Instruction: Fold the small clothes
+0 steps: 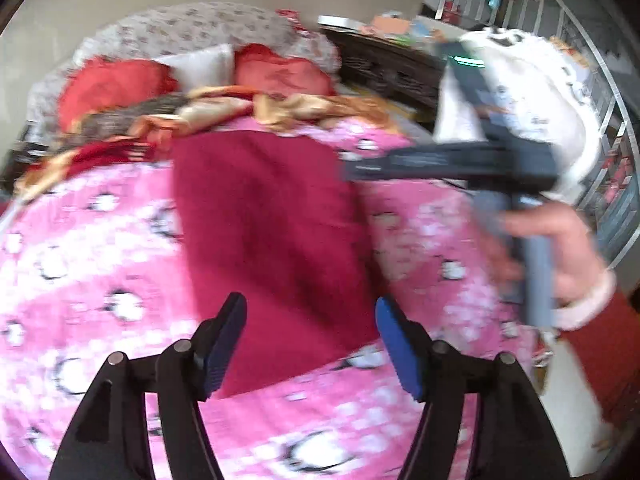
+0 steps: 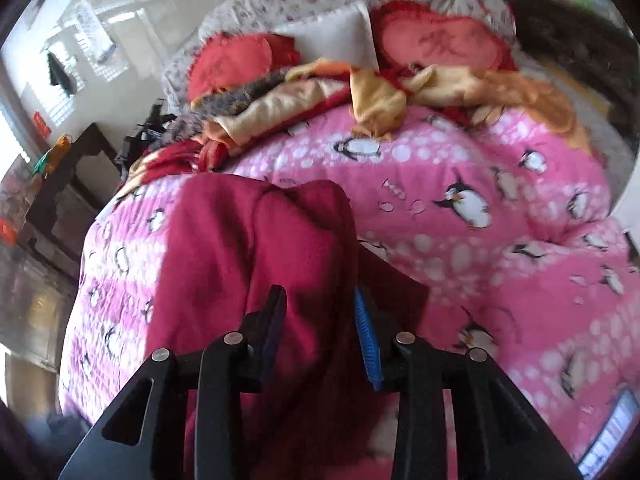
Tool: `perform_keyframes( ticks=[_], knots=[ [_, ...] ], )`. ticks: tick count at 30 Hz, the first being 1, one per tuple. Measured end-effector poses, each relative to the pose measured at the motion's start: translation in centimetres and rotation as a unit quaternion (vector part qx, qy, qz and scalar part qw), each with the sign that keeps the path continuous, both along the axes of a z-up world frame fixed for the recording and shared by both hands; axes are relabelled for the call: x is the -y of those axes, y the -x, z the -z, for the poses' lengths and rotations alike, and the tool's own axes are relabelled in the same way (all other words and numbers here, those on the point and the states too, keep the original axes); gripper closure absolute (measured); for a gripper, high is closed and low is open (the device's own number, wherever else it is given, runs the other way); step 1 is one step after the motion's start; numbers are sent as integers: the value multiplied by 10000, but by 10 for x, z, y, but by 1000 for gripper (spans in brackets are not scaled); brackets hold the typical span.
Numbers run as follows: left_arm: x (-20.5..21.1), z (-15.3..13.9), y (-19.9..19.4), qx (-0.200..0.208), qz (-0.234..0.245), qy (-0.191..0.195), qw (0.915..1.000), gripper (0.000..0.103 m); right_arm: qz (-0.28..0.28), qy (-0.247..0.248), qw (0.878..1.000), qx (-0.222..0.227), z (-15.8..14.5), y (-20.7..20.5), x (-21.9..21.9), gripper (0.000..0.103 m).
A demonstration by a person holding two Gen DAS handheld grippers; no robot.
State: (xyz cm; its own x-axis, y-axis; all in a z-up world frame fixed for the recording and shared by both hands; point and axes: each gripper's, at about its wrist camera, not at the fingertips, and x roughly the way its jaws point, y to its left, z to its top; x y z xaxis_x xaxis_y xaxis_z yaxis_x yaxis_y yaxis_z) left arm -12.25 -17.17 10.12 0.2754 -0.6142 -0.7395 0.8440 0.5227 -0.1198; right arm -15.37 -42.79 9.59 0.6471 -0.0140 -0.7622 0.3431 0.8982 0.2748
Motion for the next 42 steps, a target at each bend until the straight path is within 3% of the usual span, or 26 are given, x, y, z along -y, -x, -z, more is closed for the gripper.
perform_keyframes(
  ticks=[4, 10, 14, 15, 20, 24, 29, 31, 35, 36, 37, 40, 42],
  knots=[
    [-8, 24, -24, 59, -501, -415, 9979, 33, -125, -134, 9997, 139, -9, 30, -23, 85],
    [0, 54, -29, 174, -592, -721, 9955, 33, -291, -383, 9988, 31, 1, 42, -56, 85],
    [8, 67, -29, 47, -539, -874, 9947, 33, -187, -654, 9976, -89, 21, 35, -52, 87],
    [9, 68, -27, 44, -534, -873, 9947, 33, -155, -687, 9975, -67, 22, 37, -50, 103],
    [2, 64, -21, 66, -531, -805, 9953, 33, 58, -222, 9996, 171, 15, 68, -43, 103],
    [3, 60, -19, 6, -583, -809, 9950, 33, 181, -477, 9987, -60, 39, 74, -34, 103],
    [2, 52, -17, 129, -554, -769, 9954, 33, 77, -822, 9956, 435, 13, 90, -39, 103],
    [3, 52, -17, 162, -573, -783, 9952, 33, -66, -1001, 9933, 582, 6, 91, -48, 85],
    [3, 56, -19, 112, -583, -862, 9945, 33, -384, -1035, 9931, 385, 17, 82, -70, 82],
    [3, 57, -19, 123, -592, -894, 9942, 33, -387, -932, 9947, 182, 26, 77, -75, 86],
    [2, 59, -19, 142, -611, -924, 9937, 33, -372, -818, 9960, 14, 32, 76, -78, 103],
    [-8, 59, -21, 70, -673, -870, 9939, 32, -273, -608, 9977, 149, 32, 97, -75, 103],
    [-10, 59, -26, -33, -731, -811, 9940, 33, -117, -766, 9970, 88, 40, 106, -69, 103]
  ],
)
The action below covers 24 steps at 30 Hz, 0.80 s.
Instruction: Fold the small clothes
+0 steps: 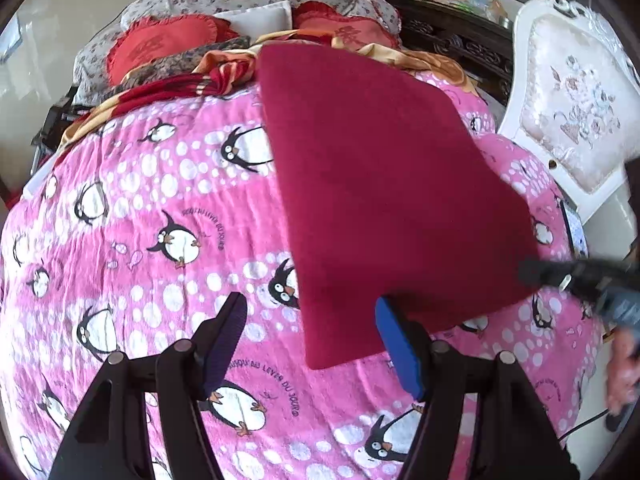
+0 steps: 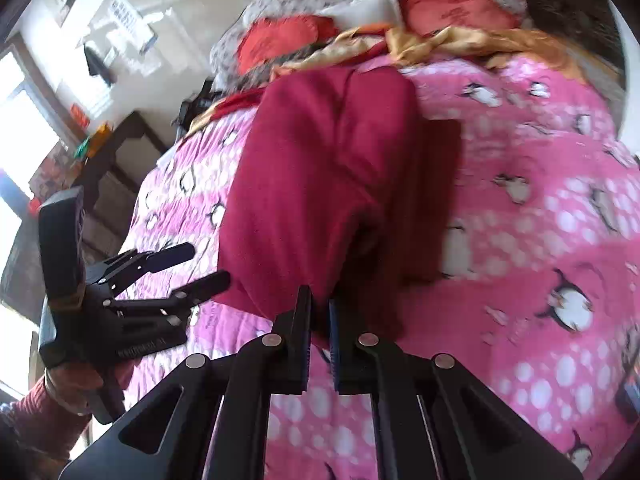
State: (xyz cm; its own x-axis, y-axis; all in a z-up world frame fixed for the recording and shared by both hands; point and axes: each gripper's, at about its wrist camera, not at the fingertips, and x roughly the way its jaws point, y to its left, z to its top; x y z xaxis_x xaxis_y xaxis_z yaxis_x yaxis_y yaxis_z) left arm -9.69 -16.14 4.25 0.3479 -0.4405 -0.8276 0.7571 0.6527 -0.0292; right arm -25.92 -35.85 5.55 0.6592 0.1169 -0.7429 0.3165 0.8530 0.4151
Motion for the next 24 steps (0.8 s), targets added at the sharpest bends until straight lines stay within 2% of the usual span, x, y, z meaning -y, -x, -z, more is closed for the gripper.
perform_keyframes(
  ticks=[1, 3, 7, 9, 10, 13, 15, 18, 19, 20, 24],
  knots=[
    [0, -1, -2, -13, -28, 35, 10000, 33, -24, 0, 9998, -217, 11, 0, 1, 103],
    [-2, -7, -4, 25, -81, 126, 9999, 32, -49, 90, 9993, -354, 18, -2, 1, 103],
    [0, -22, -6, 131, -117, 365, 9992, 32, -37, -138, 9996, 248, -12, 7, 10, 103],
    [6, -24, -9, 195, -120, 360, 9991, 32, 278, 14, 9983, 509, -29, 5, 21, 101],
    [11, -24, -10, 191, -138, 342, 9991, 32, 453, 123, 9974, 554, -34, 3, 26, 95],
    [19, -21, -12, 100, -175, 379, 9991, 32, 889, 281, 9942, 535, -39, -21, 45, 94],
    [24, -19, -12, 60, -190, 359, 9992, 32, 999, 303, 9941, 304, -32, -47, 57, 93],
    [29, -16, -12, 23, -211, 346, 9992, 32, 827, 317, 9961, 37, -16, -80, 62, 93],
    [31, -14, -12, 1, -215, 325, 9992, 32, 744, 365, 9965, -94, -10, -89, 63, 95],
    [33, -13, -12, -19, -209, 299, 9993, 32, 695, 410, 9966, -162, -6, -93, 62, 103],
    [38, -10, -13, -77, -151, 302, 9994, 32, 588, 895, 9941, 161, -22, -81, 58, 103]
  ],
)
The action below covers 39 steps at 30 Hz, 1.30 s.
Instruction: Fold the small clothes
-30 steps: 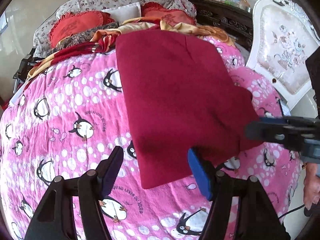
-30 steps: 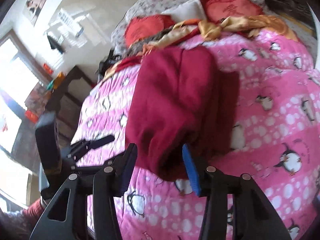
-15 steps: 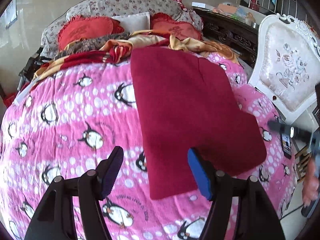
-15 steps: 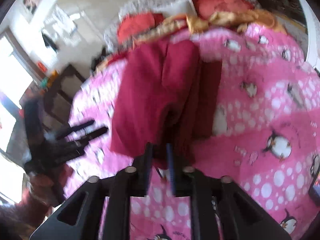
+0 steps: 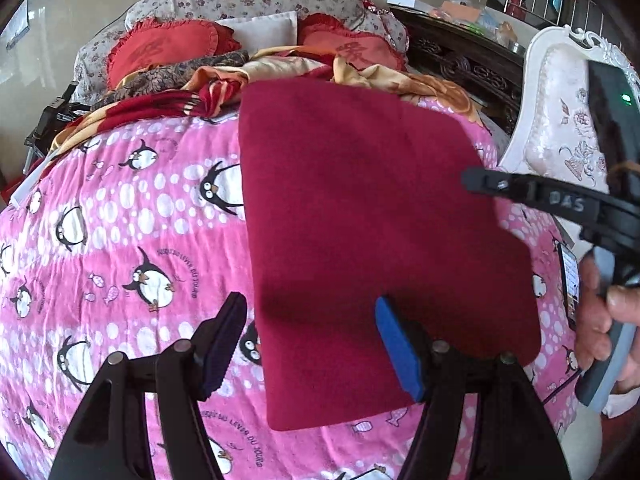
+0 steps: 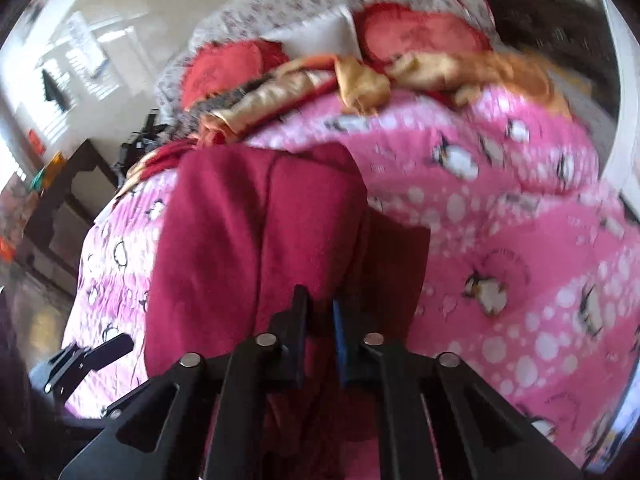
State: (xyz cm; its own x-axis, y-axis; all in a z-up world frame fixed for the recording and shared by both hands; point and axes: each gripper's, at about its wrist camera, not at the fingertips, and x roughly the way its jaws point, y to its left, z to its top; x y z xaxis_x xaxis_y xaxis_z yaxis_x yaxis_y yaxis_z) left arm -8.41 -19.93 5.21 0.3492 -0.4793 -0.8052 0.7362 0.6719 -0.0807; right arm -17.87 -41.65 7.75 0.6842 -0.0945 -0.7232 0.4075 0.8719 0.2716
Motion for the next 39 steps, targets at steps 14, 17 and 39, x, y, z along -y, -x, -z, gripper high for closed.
perform_keyframes(
  ticks=[14, 17, 39],
  knots=[
    [10, 13, -1, -47, -26, -120, 9999, 31, 465, 196, 9987, -82, -9, 19, 3, 103],
    [11, 14, -1, -44, -42, -122, 9999, 31, 123, 212, 9996, 153, -22, 23, -15, 103],
    [-6, 3, -35, -586, -72, 580, 9966, 19, 384, -245, 9987, 239, 13, 32, 2, 72]
  ],
)
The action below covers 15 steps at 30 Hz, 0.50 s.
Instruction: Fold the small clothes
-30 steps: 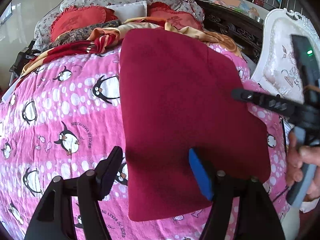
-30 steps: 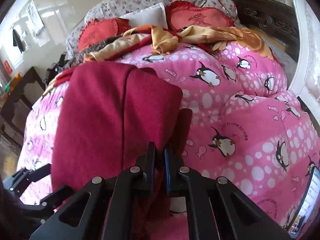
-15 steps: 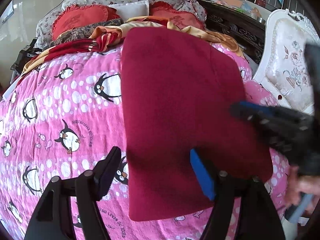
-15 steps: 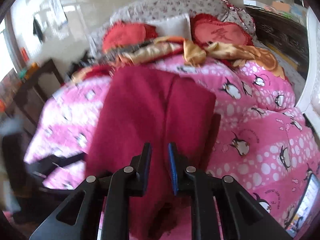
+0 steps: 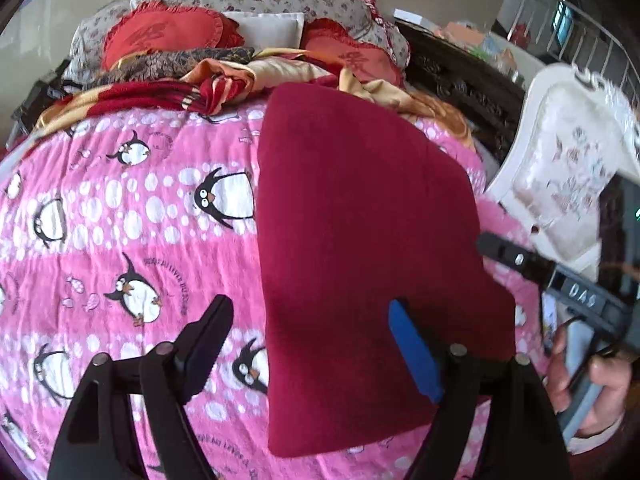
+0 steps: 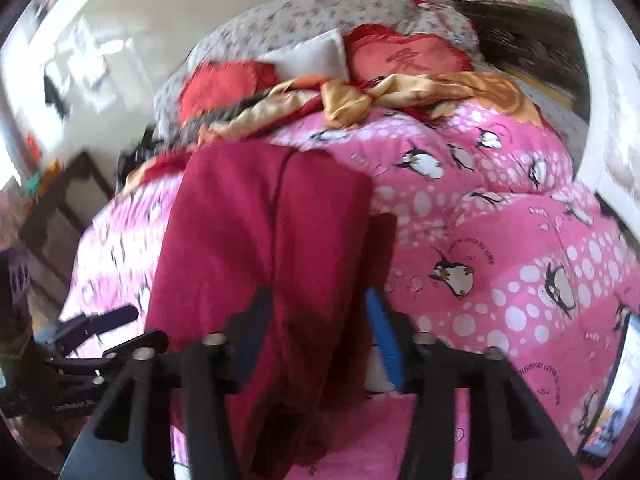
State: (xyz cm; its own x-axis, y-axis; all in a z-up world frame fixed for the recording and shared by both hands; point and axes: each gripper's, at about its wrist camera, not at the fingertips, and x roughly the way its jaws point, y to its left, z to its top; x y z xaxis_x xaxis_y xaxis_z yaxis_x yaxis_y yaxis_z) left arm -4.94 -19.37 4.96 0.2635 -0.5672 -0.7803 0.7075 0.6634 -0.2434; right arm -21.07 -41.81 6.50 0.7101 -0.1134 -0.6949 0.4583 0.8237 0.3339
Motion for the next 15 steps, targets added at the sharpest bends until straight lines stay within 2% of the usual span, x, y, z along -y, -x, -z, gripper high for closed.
perform_keyframes(
  ticks=[5, 7, 11, 14, 15],
  knots=[
    [2, 17, -23, -451, -114, 171, 9988, 19, 14, -609, 9980, -151, 27, -13, 20, 70],
    [6, 28, -30, -726, -51, 252, 9970, 17, -43, -961, 9954, -19, 37, -16, 28, 69],
    [13, 40, -36, -990, -7, 387, 9943, 14, -49, -1578, 9868, 347, 55, -19, 43, 62],
    [21, 47, -37, -1145, 44, 455, 9924, 14, -59, -1600, 9859, 478, 57, -21, 43, 61],
    [23, 49, -36, -1227, 88, 492, 9912, 21, -78, -1570, 9864, 474, 56, -23, 42, 61]
  ],
)
